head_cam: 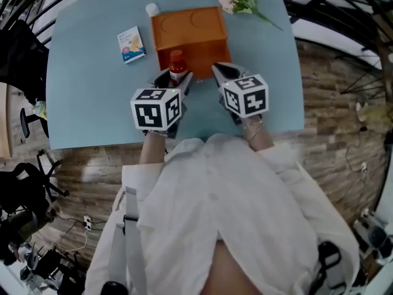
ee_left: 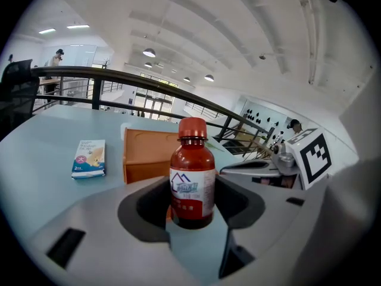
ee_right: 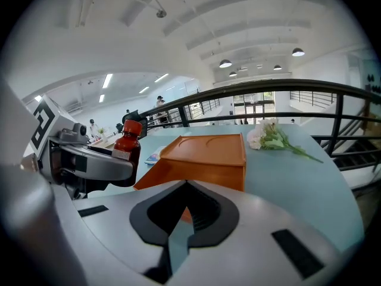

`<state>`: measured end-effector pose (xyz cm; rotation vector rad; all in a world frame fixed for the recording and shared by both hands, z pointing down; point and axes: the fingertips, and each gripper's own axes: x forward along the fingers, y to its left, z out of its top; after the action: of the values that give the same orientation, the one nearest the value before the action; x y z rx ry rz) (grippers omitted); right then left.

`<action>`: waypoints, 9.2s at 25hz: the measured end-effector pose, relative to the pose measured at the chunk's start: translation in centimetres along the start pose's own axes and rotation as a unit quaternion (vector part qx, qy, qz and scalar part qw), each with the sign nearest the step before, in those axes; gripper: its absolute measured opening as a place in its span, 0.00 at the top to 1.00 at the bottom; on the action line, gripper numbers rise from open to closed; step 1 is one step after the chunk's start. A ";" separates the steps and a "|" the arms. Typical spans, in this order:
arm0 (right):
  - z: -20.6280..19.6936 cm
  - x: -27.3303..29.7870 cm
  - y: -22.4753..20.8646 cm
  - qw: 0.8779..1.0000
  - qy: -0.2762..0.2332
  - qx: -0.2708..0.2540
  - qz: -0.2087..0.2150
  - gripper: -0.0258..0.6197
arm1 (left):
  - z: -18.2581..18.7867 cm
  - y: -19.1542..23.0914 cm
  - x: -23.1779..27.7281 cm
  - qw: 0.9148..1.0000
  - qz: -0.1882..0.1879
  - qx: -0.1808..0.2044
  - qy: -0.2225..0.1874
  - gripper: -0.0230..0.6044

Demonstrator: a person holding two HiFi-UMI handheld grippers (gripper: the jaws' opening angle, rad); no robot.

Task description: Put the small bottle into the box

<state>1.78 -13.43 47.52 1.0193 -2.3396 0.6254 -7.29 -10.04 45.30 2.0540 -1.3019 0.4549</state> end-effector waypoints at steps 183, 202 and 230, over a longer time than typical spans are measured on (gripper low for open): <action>-0.1 1.3 3.6 0.996 0.066 -0.031 0.059 0.96 | -2.2 0.3 1.7 0.988 -0.059 0.116 0.079 0.96; -1.6 0.9 4.0 0.993 0.081 -0.037 0.076 0.96 | -3.2 0.8 1.9 0.986 -0.064 0.120 0.096 0.96; -1.7 1.0 4.7 0.991 0.086 -0.049 0.085 0.96 | -3.5 0.7 2.3 0.985 -0.074 0.117 0.106 0.96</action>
<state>-1.92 -10.10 48.49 0.6995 -2.2935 0.6296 -6.70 -9.37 49.44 2.2041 -1.0011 0.7665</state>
